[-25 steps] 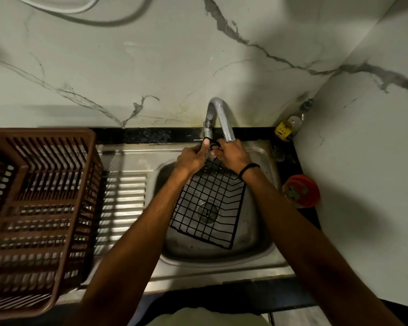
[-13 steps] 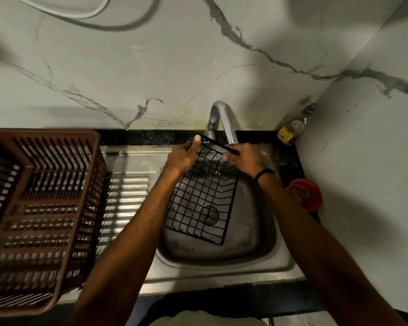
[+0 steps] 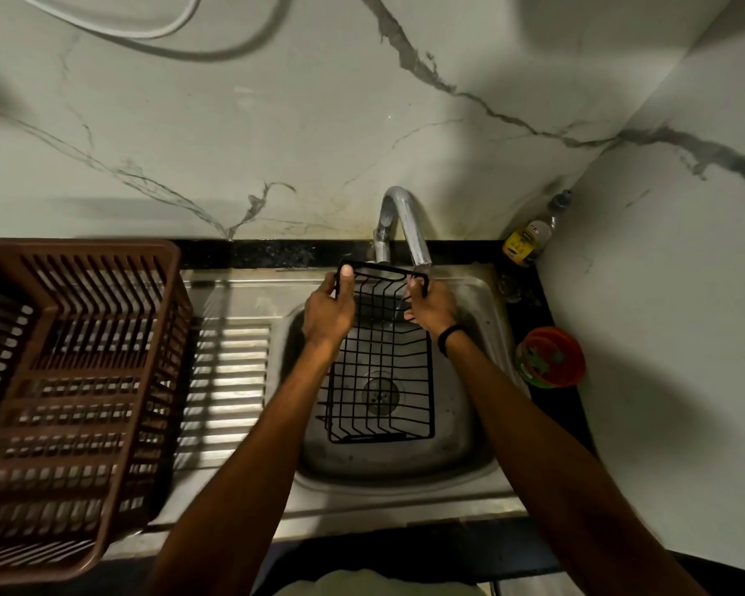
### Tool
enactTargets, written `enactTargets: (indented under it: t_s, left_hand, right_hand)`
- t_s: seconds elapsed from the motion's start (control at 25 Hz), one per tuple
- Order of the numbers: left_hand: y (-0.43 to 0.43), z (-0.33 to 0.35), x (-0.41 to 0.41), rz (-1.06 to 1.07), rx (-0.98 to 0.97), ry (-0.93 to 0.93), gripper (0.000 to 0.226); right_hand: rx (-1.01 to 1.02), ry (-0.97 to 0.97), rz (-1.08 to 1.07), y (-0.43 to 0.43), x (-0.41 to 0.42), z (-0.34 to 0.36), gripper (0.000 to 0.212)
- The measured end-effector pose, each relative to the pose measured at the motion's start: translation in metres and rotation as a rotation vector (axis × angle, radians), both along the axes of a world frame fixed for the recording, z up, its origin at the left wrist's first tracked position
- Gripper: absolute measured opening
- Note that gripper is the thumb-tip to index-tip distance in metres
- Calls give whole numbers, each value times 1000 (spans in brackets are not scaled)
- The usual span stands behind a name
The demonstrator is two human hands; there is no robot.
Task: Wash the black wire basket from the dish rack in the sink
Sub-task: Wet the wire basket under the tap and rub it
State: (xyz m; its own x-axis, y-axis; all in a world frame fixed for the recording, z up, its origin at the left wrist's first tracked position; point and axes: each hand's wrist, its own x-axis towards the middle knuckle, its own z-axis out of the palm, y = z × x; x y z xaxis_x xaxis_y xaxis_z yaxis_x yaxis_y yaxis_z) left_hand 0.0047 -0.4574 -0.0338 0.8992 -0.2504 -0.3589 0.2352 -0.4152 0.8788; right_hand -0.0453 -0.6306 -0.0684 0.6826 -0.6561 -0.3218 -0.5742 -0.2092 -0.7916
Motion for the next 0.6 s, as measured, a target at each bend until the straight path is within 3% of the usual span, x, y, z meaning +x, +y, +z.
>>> enactTargets:
  t_s: [0.08, 0.16, 0.24, 0.28, 0.44, 0.6]
  left_hand:
    - [6, 1, 1, -1, 64, 68, 96]
    - [8, 9, 2, -41, 320, 49, 96]
    - [6, 21, 7, -100, 615, -134, 90]
    - [3, 23, 11, -177, 668, -247, 85]
    - [-15, 19, 26, -598, 660, -425, 67]
    - [-24, 18, 33, -691, 743, -470, 65]
  right_hand:
    - [-1, 40, 74, -2, 3, -12, 26]
    - [-11, 27, 115, 2, 5, -16, 29]
    - [-57, 33, 149, 2, 10, -19, 36]
    - [-92, 59, 180, 9, 11, -4, 37]
    - [-265, 148, 298, 19, 14, 36, 29]
    - [-219, 133, 373, 9, 15, 26, 24]
